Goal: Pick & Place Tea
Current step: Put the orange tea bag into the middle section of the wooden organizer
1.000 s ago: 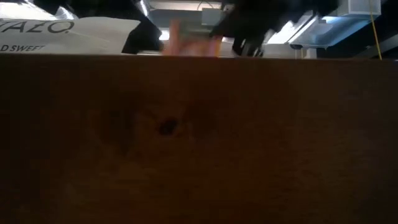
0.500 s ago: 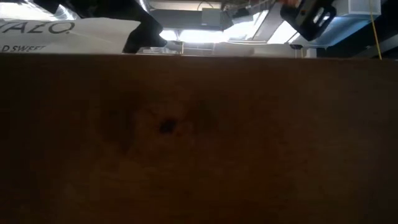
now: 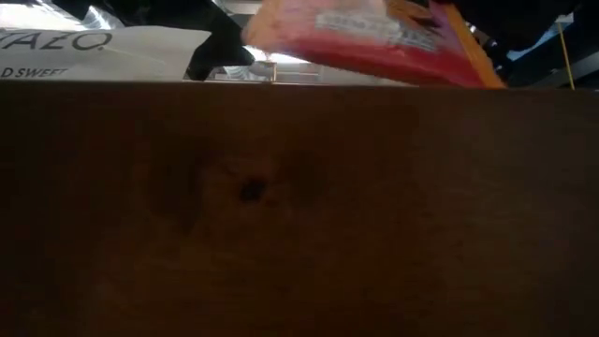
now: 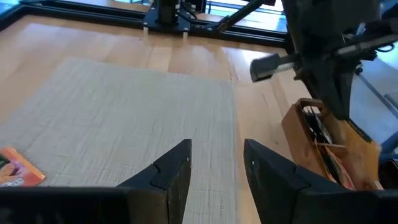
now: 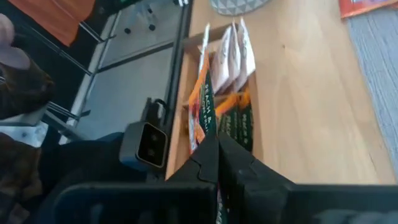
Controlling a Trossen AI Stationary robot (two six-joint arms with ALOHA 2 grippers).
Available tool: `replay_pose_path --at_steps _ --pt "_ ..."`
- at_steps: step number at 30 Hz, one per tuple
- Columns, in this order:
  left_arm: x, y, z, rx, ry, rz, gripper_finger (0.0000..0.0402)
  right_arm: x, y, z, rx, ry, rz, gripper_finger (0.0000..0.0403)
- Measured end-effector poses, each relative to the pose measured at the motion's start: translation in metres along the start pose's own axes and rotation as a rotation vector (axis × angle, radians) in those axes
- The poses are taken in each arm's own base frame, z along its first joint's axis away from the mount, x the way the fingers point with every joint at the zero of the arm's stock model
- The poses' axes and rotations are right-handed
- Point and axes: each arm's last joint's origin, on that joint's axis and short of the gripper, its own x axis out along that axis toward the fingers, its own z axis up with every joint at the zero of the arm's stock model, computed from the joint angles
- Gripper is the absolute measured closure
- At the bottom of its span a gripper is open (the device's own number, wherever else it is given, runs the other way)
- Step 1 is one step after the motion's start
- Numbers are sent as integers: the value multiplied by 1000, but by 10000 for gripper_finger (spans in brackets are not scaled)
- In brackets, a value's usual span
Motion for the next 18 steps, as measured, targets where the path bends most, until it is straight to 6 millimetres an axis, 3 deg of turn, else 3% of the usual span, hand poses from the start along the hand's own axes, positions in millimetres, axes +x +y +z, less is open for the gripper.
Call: replay_pose_path --at_steps 8,18 --pt "0 2 1 -1 -21 68 258 7 -4 -7 14 40 2 396" --pt "0 2 1 -1 -20 68 258 8 -2 -1 1 -7 30 380"
